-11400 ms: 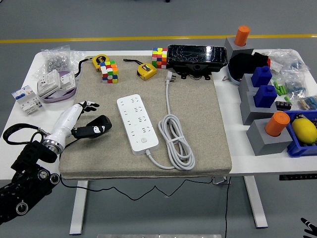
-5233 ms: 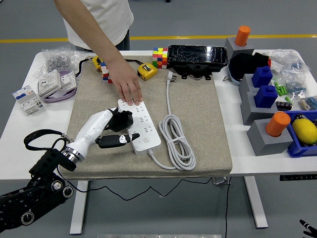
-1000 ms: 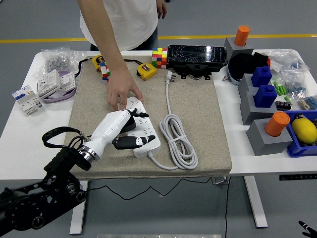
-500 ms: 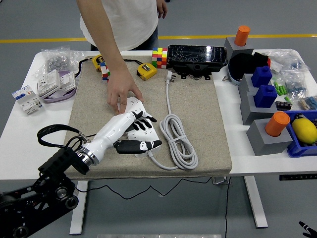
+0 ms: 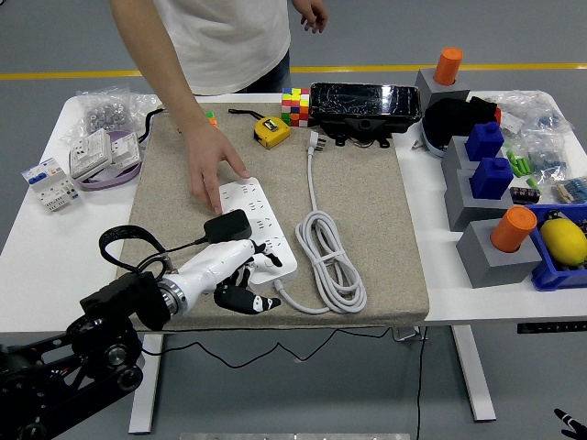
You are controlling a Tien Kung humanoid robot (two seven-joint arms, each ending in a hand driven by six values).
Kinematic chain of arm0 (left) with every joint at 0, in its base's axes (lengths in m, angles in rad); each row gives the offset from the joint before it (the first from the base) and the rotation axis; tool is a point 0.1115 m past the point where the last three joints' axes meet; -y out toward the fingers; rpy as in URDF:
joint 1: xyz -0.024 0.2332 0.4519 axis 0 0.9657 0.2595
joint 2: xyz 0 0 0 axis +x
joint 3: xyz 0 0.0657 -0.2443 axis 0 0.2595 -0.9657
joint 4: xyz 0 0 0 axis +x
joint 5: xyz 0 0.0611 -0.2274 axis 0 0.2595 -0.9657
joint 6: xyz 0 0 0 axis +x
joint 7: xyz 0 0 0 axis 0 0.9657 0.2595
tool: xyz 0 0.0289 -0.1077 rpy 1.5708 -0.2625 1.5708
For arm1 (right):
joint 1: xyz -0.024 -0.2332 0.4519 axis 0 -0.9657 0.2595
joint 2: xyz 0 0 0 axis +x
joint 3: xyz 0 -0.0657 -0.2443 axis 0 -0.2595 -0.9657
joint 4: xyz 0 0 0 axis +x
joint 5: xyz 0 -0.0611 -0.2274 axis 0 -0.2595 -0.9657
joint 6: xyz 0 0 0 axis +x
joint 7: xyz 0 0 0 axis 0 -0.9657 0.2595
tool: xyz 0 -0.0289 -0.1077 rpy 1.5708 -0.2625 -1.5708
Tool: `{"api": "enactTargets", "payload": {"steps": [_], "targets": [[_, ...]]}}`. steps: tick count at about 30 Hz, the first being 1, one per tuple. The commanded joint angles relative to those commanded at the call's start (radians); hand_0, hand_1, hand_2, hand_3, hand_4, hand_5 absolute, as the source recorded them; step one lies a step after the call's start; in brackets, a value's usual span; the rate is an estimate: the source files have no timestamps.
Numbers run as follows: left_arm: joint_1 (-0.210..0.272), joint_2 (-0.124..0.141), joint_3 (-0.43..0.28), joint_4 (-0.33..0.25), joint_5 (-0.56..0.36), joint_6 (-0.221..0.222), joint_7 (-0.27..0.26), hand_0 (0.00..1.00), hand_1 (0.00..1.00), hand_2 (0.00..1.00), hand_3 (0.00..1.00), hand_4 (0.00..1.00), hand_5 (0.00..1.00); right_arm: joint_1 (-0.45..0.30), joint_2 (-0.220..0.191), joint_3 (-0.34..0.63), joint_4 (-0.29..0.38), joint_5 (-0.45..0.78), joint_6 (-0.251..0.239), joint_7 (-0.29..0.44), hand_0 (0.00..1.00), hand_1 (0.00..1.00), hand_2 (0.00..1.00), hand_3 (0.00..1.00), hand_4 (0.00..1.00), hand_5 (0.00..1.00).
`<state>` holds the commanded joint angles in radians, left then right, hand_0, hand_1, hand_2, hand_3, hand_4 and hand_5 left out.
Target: Put the plug near the board,insert it into the board,press the button,pull the plug out
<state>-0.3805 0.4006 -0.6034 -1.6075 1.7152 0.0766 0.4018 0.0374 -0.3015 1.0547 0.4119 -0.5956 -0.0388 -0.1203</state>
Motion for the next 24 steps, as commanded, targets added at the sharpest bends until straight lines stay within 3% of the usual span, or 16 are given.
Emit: {"api": "enactTargets", "payload": {"steps": [12,24], "targets": [[0.004,-0.009,0.002,0.035,0.006,-0.011,0.034,0.075,0.077,0.144,0.773,0.809,0.275,-0.005,0.002,0.000,0.001,-0.001,0.000,0.001,0.570,0.664,0.676,0.604,0.971,0.493],[0.003,-0.022,0.001,0.050,0.005,0.021,0.020,0.072,0.077,0.143,0.782,0.805,0.284,-0.008,0.005,0.008,0.000,-0.001,0.000,0.001,0.570,0.663,0.676,0.603,0.971,0.493]]}}
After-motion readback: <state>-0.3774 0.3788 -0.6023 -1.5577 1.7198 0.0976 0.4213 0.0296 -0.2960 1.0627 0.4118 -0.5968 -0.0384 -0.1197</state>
